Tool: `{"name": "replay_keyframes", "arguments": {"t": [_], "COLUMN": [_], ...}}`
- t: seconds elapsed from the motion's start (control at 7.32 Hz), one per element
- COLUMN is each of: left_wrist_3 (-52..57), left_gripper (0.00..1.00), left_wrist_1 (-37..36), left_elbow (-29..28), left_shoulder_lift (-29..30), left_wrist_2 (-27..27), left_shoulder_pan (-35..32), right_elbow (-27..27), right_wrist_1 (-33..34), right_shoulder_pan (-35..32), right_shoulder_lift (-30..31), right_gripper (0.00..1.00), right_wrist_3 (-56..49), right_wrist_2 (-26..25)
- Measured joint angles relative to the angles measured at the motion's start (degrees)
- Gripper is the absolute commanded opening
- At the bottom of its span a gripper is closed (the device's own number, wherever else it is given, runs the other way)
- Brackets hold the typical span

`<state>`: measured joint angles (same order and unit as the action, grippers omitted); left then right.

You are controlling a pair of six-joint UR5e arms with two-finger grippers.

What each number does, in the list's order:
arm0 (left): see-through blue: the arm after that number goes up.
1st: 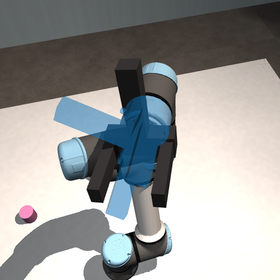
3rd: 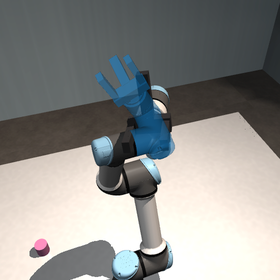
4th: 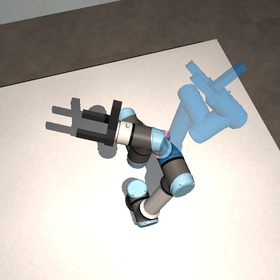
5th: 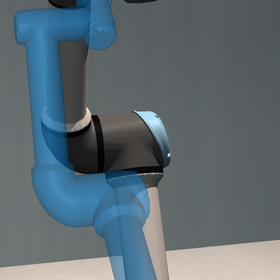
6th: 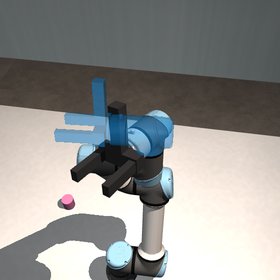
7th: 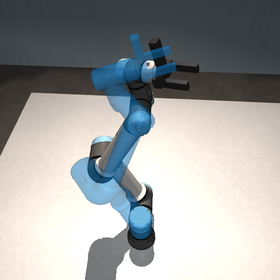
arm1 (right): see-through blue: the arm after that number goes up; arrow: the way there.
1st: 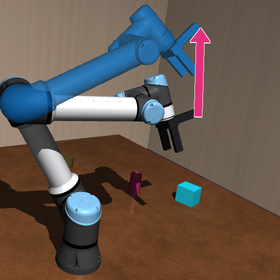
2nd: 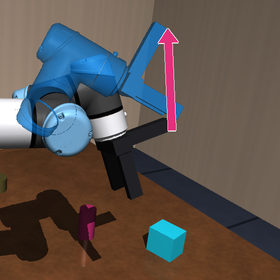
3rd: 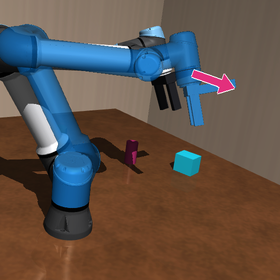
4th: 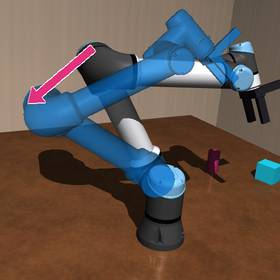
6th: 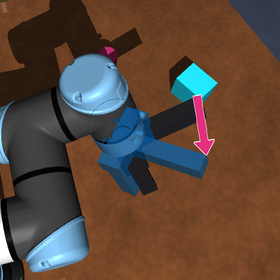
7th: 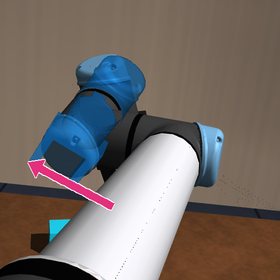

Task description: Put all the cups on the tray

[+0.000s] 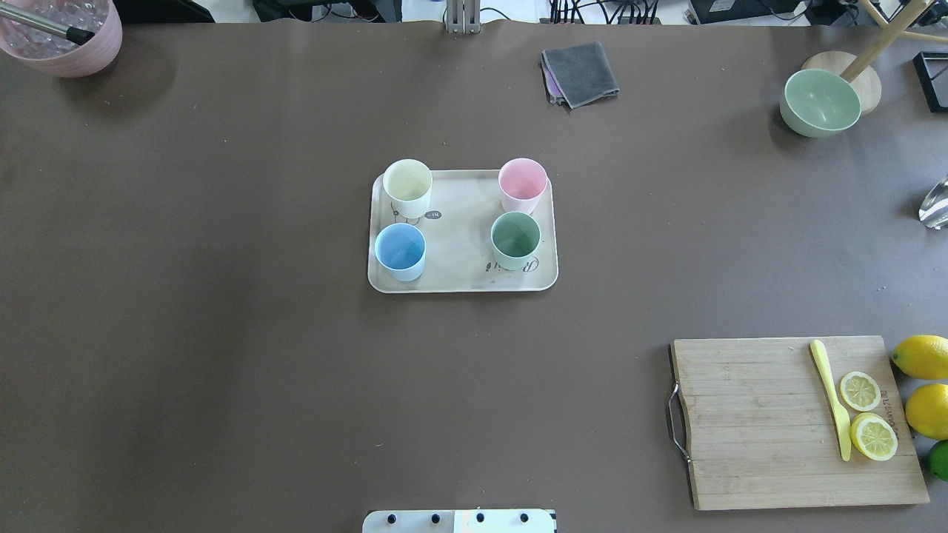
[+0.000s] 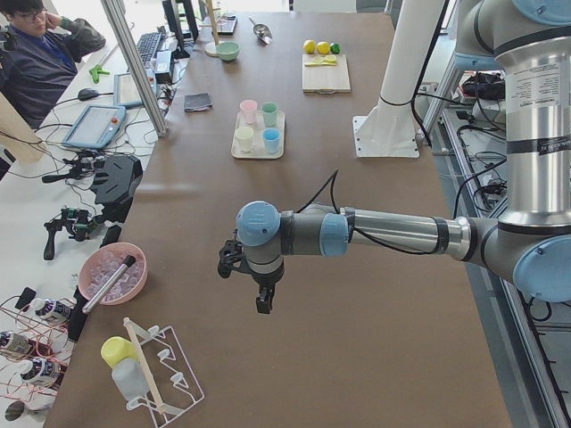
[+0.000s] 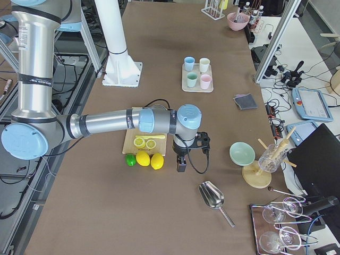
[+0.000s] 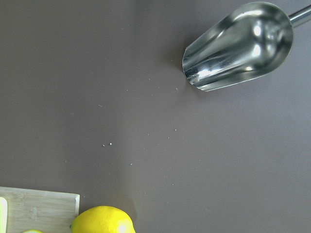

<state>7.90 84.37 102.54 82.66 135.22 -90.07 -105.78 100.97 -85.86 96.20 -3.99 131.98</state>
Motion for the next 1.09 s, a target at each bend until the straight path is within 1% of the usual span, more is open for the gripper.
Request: {"name": "replay_keyframes", "arguments": {"t": [1.09], "left_wrist_3": [0.19], "left_gripper": [0.98], "left_wrist_1": [0.18], "left_elbow": [1.00], "left_shoulder_lift": [0.13], "left_wrist_2": [0.39], "left_shoulder_pan": [-0.88], "right_elbow": [-0.55], "right_wrist_1": [-0.16], "right_shoulder_pan": [-0.01], "right_shoulder_lift": [0.02], "right_gripper": [1.00], "right_wrist_3": [-0.05], "right_wrist_2": [0.72]}}
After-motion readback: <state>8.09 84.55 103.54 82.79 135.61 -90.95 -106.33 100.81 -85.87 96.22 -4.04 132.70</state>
